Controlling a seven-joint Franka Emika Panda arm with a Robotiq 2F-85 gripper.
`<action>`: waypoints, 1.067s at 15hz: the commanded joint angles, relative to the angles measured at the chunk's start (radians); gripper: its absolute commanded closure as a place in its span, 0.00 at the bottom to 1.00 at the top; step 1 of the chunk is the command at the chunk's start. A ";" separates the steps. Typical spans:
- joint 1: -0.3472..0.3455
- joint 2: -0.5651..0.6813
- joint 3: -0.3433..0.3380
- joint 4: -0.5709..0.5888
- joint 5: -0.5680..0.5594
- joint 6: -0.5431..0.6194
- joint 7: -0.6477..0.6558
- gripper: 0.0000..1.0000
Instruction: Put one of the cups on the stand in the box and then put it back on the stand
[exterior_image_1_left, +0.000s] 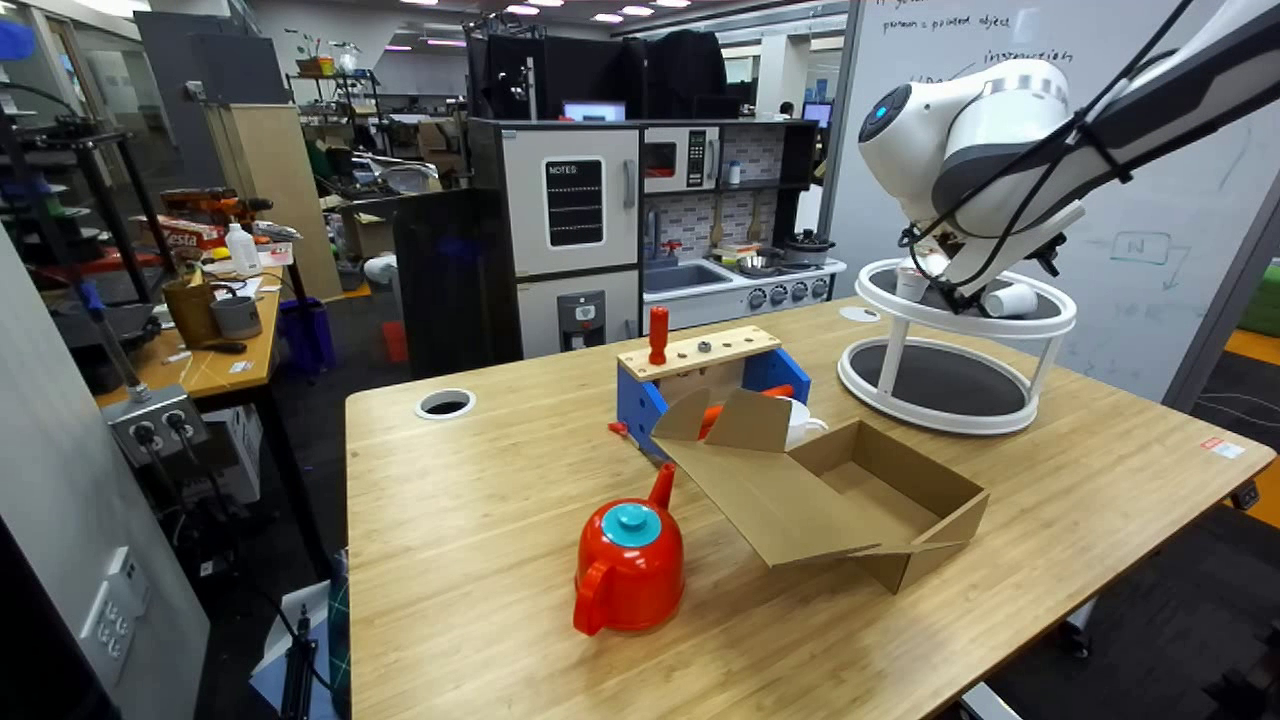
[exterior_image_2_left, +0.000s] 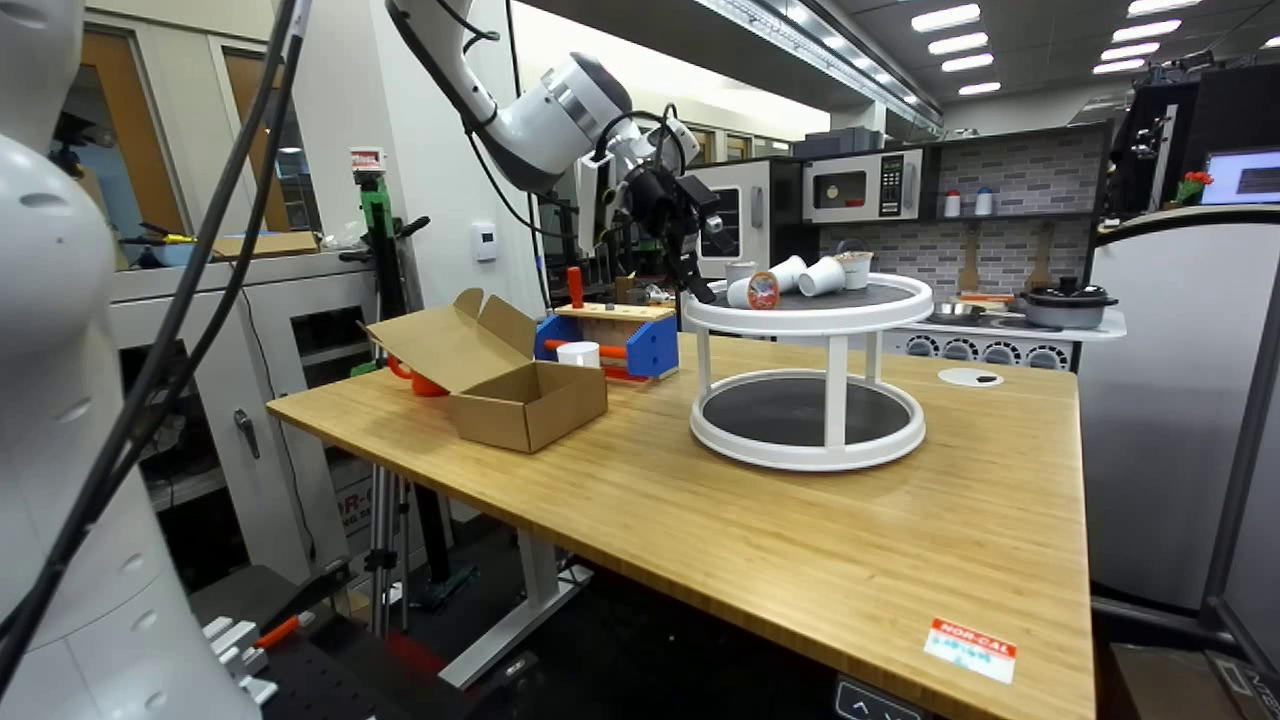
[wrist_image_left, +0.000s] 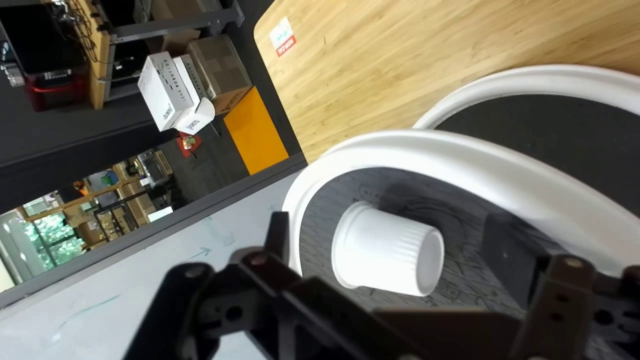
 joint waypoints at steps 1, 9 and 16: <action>-0.012 0.003 0.005 0.014 0.035 -0.003 -0.027 0.00; -0.006 -0.001 -0.001 0.013 0.053 0.008 0.003 0.00; 0.008 -0.027 -0.012 -0.001 -0.041 0.020 0.124 0.00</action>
